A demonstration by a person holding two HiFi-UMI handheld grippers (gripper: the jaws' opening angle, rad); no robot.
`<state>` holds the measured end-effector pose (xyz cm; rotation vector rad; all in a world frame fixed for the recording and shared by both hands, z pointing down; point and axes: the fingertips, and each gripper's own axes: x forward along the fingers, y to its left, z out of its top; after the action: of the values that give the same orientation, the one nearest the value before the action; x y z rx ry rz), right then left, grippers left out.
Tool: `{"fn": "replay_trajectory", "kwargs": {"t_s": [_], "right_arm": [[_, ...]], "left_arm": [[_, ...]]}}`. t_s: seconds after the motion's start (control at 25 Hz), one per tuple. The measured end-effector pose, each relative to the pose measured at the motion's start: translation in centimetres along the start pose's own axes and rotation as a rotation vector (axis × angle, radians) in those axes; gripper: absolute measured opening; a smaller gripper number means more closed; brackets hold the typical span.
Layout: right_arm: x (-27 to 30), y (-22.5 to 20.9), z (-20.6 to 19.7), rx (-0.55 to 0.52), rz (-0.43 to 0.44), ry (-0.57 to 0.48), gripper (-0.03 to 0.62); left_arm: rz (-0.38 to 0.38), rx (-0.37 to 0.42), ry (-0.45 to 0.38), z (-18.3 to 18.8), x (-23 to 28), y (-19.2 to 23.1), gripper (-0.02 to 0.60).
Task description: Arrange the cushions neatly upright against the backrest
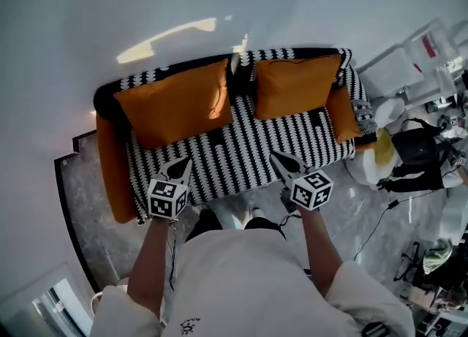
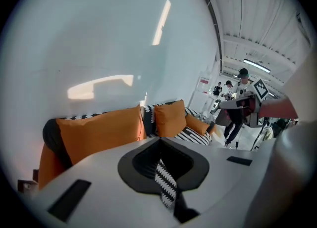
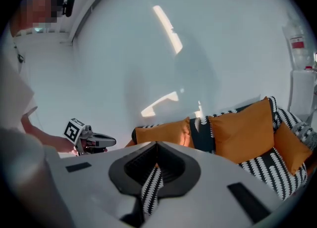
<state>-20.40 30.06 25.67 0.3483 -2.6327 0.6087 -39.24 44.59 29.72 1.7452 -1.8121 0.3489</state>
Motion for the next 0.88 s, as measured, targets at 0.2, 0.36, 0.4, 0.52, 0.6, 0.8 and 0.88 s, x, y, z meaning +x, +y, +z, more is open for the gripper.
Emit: {"fn": "replay_trajectory", "kwargs": {"t_s": [0.2,0.36,0.4,0.52,0.6,0.8,0.88], "right_arm": [[-6.4,-0.7,0.2,-0.055,0.062,-0.059,0.023],[-11.9,-2.9,-0.6,-0.072,0.123,-0.085,0.023],[-13.0,-3.7,-0.8,-0.076,0.135,-0.089,0.023],[-15.8,-5.8,-1.6,-0.106,0.155,-0.093,0.023],[-17.3,-6.7,-1.9,-0.129,0.162,-0.097,0.023],[-20.5,-7.0,-2.2,-0.149,0.174,-0.137,0.023],[-21.6,-6.5,-1.8,-0.149,0.174,-0.167,0.023]], "left_arm": [[-0.006,-0.003,-0.063,1.9,0.1,-9.2,0.017],[0.025,-0.014,-0.103,2.3,1.0,-17.4,0.017],[0.042,-0.021,-0.11,2.2,1.4,-19.1,0.017],[0.094,-0.073,-0.135,1.6,1.9,-23.2,0.017],[0.12,-0.118,-0.161,1.2,1.3,-25.2,0.017],[0.183,-0.139,-0.215,0.9,-2.0,-28.3,0.017],[0.21,-0.135,-0.23,1.4,-3.1,-28.5,0.017]]}}
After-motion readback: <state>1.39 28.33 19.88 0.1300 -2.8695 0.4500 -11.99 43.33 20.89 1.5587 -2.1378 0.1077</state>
